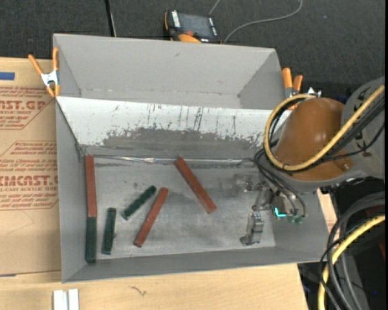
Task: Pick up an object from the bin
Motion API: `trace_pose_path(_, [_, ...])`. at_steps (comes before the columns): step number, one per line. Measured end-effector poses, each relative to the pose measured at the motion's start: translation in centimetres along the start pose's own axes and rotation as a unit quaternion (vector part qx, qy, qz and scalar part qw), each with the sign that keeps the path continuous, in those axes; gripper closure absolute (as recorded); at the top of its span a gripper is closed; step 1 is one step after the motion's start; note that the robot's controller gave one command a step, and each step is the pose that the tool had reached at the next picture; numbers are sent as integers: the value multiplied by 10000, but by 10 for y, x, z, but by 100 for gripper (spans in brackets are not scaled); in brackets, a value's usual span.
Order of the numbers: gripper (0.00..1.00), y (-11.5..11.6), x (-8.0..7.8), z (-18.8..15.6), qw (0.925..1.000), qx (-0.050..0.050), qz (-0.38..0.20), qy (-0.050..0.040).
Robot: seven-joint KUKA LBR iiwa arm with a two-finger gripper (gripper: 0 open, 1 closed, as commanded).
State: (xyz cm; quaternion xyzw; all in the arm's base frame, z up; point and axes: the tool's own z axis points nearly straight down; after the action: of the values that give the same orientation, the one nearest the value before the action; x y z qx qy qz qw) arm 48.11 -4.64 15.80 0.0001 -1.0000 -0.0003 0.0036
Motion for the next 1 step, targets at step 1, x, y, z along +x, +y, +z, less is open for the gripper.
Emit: trace_pose_path(1, [0,92,-68,50,9967,-13,-806,-49])
